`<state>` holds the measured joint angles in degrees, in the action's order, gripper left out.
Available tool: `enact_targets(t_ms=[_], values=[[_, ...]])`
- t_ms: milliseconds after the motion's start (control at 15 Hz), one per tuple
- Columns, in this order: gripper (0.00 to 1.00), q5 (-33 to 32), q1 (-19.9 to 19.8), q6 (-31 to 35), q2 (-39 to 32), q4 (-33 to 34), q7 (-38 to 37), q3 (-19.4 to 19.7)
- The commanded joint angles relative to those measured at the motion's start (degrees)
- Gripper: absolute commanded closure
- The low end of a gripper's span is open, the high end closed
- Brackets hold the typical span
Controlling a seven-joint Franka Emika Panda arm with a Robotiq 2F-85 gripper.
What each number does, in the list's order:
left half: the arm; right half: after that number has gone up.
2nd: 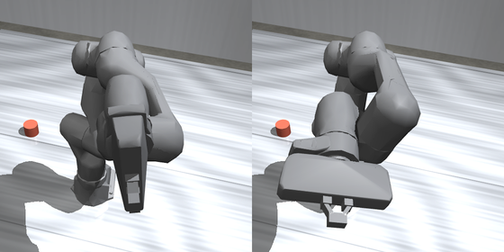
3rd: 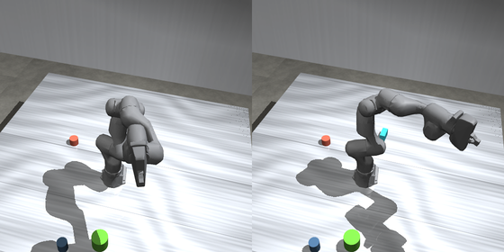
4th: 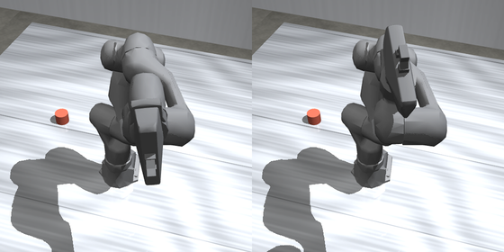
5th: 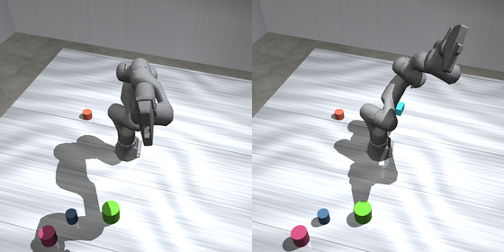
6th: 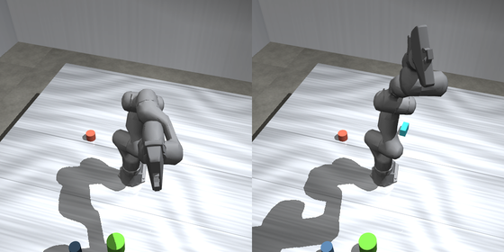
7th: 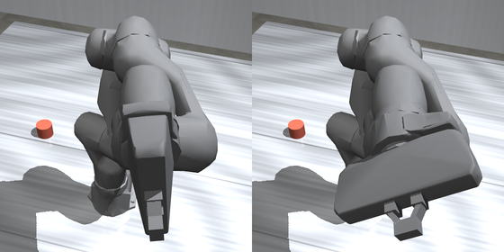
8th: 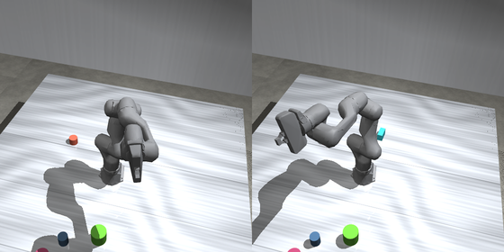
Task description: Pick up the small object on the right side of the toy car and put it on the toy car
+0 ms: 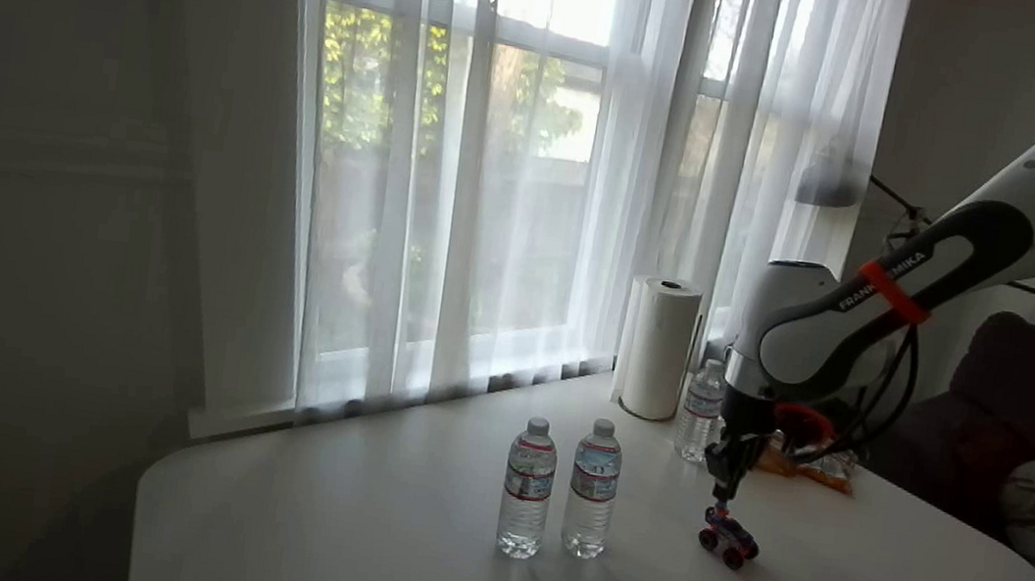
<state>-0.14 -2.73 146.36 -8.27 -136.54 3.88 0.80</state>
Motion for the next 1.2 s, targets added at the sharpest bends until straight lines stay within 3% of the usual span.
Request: enact_targets(t_ms=[0,800,867,1133], values=[[0.97,0.62,0.24,1.27,0.29,-0.86,-0.56,0.17],[0.97,0.87,0.11,1.42,-0.45,-0.57,-0.35,0.17],[0.68,0.63,0.16,1.43,-0.44,-0.6,-0.63,0.24],[0.4,0.43,0.15,1.48,-0.35,-0.63,-0.88,0.38]])
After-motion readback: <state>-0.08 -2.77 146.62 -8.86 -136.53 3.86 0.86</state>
